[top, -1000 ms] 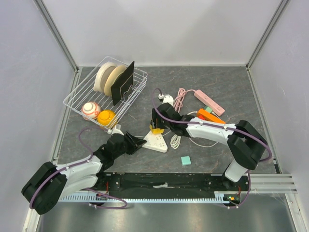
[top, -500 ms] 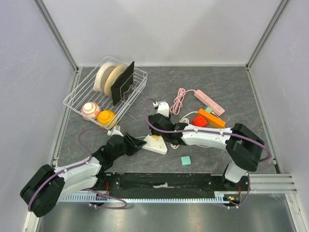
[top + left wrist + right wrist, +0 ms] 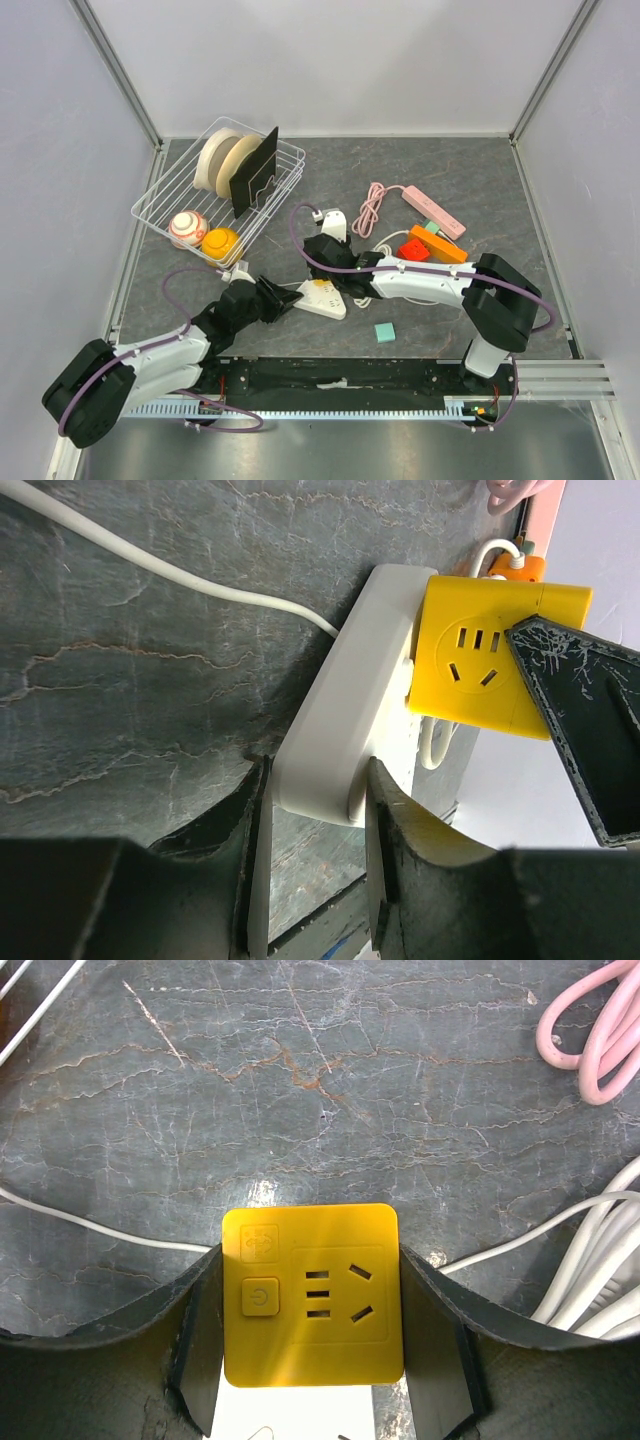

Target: Insert the plug

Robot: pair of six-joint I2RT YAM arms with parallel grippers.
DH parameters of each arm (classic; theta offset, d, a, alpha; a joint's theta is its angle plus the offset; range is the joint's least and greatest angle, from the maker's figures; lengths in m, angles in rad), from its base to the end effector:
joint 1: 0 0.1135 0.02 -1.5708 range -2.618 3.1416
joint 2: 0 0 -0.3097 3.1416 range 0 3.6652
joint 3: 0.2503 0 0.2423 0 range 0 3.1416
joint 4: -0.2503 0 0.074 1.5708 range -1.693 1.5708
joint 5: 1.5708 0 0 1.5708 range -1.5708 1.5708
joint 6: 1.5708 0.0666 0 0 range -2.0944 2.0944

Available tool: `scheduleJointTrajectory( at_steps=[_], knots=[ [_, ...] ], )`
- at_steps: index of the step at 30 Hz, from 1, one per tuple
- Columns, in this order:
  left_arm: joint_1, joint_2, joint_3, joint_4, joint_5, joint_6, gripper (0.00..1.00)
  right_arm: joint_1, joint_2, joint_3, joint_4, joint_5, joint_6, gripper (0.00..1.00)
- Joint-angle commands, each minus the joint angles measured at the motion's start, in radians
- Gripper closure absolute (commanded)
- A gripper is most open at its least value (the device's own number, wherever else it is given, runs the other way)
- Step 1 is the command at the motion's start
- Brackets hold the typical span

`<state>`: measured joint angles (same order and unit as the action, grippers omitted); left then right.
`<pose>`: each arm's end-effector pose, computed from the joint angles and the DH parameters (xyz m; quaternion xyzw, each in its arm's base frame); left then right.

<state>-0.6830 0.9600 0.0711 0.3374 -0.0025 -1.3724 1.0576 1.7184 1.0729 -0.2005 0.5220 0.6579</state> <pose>0.1216 -0.0988 0.1491 -0.2955 0.8214 -0.4171 0.2531 0.2138 0.3117 0.2279 -0.0897 0.9036 0.1012 0.4066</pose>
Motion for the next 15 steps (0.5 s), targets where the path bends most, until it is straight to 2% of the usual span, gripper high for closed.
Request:
scheduleJointTrajectory(
  at_steps=[1, 6, 12, 14, 15],
  knots=[
    [-0.012, 0.003, -0.016, -0.115, -0.056, -0.024, 0.98, 0.076, 0.173, -0.146, -0.307, -0.372, 0.112, 1.0],
    [-0.01, -0.004, 0.016, -0.138, -0.065, -0.019, 0.98, 0.09, 0.208, -0.113, -0.345, -0.369, 0.098, 1.0],
    [-0.003, -0.038, 0.079, -0.238, -0.123, 0.075, 0.98, 0.093, 0.262, -0.084, -0.352, -0.401, 0.092, 1.0],
    [0.014, -0.043, 0.035, -0.21, -0.122, 0.015, 0.98, 0.093, 0.271, -0.083, -0.344, -0.428, 0.091, 1.0],
    [0.02, -0.038, 0.016, -0.145, -0.11, -0.003, 0.98, 0.093, 0.273, -0.09, -0.329, -0.441, 0.083, 1.0]
  ],
)
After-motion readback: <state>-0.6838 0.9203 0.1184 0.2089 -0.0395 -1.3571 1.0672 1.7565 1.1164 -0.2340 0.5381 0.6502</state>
